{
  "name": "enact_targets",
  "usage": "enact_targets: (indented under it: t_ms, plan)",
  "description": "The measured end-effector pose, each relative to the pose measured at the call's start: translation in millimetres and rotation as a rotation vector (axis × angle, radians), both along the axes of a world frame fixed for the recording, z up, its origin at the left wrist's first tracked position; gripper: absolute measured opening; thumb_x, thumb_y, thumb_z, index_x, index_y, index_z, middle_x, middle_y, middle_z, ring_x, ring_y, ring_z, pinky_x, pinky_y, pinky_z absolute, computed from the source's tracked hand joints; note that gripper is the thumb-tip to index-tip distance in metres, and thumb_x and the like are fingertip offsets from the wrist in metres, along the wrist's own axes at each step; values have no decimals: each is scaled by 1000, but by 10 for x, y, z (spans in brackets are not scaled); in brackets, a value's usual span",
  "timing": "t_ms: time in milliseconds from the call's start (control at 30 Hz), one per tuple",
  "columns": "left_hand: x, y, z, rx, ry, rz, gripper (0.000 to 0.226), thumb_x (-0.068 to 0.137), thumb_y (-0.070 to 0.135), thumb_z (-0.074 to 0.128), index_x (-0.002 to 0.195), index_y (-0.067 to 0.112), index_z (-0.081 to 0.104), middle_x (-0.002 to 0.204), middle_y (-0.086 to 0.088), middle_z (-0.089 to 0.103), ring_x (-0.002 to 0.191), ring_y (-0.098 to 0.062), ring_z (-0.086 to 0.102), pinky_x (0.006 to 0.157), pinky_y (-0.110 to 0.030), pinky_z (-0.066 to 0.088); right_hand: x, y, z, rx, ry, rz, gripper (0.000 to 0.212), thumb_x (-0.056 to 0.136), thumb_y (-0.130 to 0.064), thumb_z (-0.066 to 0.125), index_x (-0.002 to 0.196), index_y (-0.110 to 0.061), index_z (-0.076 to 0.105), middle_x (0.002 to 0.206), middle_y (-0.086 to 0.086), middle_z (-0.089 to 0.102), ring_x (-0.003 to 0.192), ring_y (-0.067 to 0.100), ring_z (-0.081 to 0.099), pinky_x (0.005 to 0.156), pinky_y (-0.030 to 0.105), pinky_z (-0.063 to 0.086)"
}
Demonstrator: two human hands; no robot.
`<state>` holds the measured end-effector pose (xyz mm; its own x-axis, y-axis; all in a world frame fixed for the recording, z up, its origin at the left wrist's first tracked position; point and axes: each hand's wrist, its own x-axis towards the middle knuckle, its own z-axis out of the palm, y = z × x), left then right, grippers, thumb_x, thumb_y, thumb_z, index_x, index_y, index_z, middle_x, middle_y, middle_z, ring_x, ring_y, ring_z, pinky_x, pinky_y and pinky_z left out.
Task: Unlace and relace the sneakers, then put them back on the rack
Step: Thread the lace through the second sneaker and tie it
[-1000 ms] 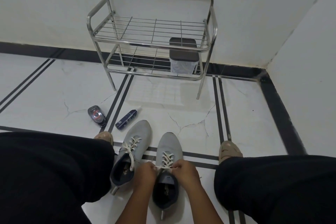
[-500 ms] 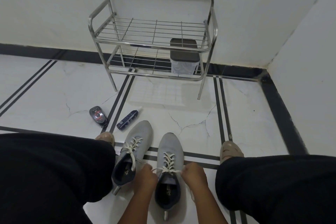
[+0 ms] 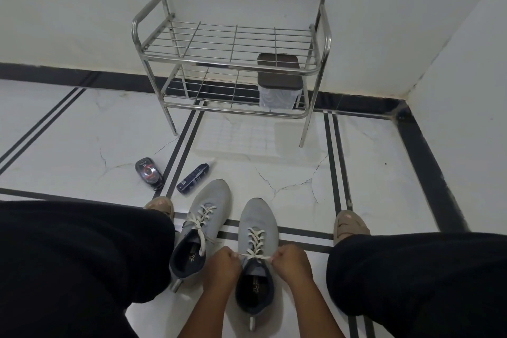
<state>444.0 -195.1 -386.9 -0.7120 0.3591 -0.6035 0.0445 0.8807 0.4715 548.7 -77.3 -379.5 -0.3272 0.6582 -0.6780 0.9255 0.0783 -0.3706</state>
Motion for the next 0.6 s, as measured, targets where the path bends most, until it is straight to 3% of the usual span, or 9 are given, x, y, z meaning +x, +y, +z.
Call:
enact_targets:
  t_ms: [100,167,267,333,400,433,533,600]
  plan:
    - [-67,109,51,117,-278,215,17,86,17,54,70,12,53,75,-6,56,73,-23,51,67,-30,38,-44,-25,74,-134,174,-291,19,88,-21,55,74,-8,61,77,8,61,66,15,52,55,23,37]
    - [-107,181,76,269,-494,486,15,77,21,61,76,6,62,71,-7,60,68,-23,55,69,-29,44,-108,-58,96,-339,355,-588,20,89,-17,53,78,-5,64,76,6,66,70,21,60,65,26,48]
    - [-20,192,212,629,-769,727,36,98,20,38,86,-5,60,65,-14,66,59,-22,66,56,-23,53,-189,-142,81,-575,615,-880,27,88,-18,50,86,4,67,88,18,73,87,38,68,86,47,56]
    - [26,197,209,773,-828,824,34,102,16,32,76,3,50,54,-10,59,51,-21,63,50,-24,53,-217,-161,33,-593,680,-1002,24,89,-14,48,75,0,60,71,17,70,71,35,66,75,45,58]
    - [25,190,174,825,-851,921,34,102,15,33,70,10,42,52,-5,49,55,-20,52,59,-31,50,-235,-134,-20,-611,750,-1188,26,96,-10,44,71,-9,51,47,5,50,43,19,49,48,28,49]
    - [16,179,106,820,-839,950,34,102,16,33,69,12,40,51,-2,46,57,-19,47,63,-31,46,-242,-116,-30,-617,786,-1288,27,99,-9,42,73,-12,49,45,2,42,37,13,41,40,22,43]
    - [18,151,-42,794,-804,944,33,103,20,34,70,17,39,53,2,45,59,-15,44,65,-29,42,-234,-127,-113,-600,795,-1382,27,101,-10,42,75,-16,47,48,-1,39,35,9,36,35,16,36]
    - [20,156,-57,812,-777,880,29,103,18,36,74,16,42,59,0,44,57,-13,44,60,-25,44,-238,-145,-156,-537,761,-1260,25,98,-10,46,74,-13,51,51,0,44,42,10,39,43,21,38]
